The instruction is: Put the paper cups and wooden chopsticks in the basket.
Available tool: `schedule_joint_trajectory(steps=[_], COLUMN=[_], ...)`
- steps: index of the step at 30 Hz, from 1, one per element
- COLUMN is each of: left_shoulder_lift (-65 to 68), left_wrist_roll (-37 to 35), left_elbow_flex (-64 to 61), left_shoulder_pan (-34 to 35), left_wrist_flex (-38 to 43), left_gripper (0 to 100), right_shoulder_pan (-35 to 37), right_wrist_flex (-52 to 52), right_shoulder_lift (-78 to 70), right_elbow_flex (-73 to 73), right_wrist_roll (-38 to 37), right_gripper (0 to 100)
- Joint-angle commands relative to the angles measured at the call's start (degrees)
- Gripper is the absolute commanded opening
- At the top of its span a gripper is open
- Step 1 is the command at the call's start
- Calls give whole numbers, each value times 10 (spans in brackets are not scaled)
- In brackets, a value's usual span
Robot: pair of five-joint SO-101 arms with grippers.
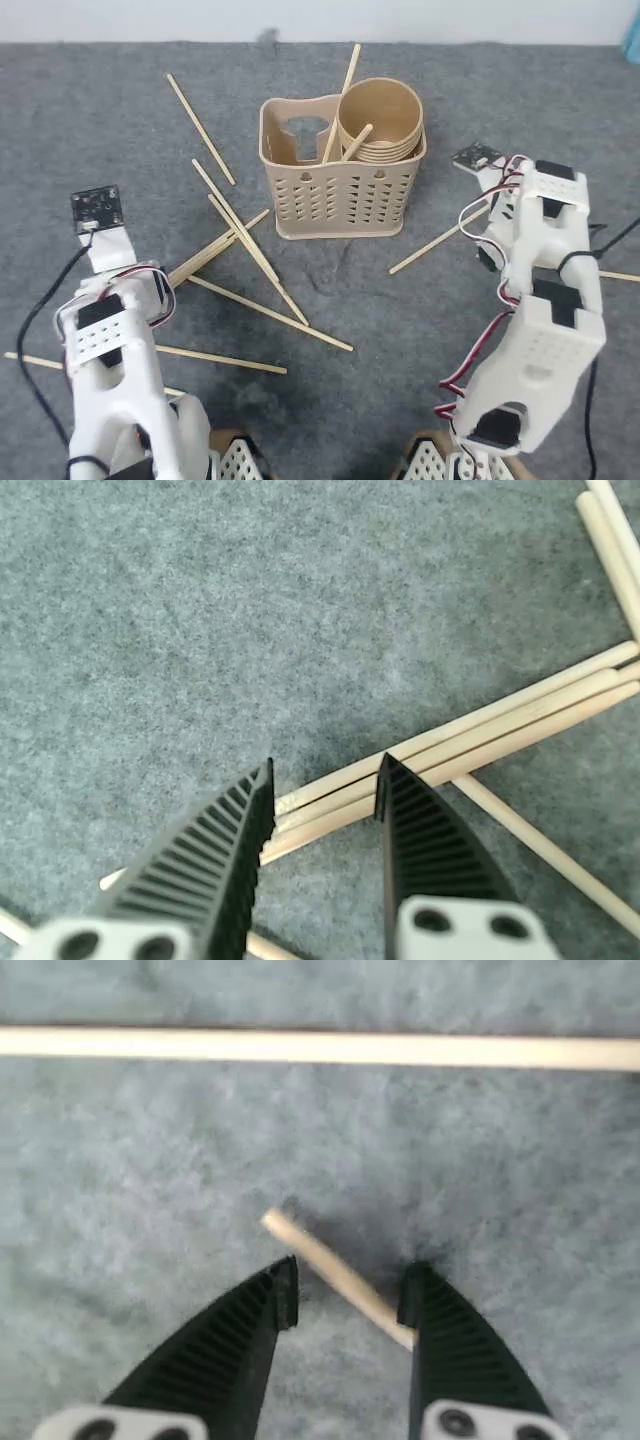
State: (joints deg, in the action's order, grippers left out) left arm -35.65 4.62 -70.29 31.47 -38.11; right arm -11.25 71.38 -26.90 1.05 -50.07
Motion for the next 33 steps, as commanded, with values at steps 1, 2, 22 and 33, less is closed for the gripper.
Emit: schedule_joint_trajectory(steps=[1,2,22,33], left_shoulder_lift=[-20,-20,-20,-20], left_wrist_roll=[-1,-1,-1,-1], left_elbow_flex=[5,5,5,4], left_shoulder_pan=[4,4,4,4], left_wrist_flex=[12,12,12,11], left_gripper=[162,162,162,162], right_shoulder_pan=[-1,-1,-63,-207], right_wrist_flex=[-36,-38,99,-12], right_shoulder_lift=[-14,-19,189,215], right_elbow_flex=[-20,-20,-16,52], right_wrist_roll=[-4,-4,58,149], right_gripper=[188,187,9,8])
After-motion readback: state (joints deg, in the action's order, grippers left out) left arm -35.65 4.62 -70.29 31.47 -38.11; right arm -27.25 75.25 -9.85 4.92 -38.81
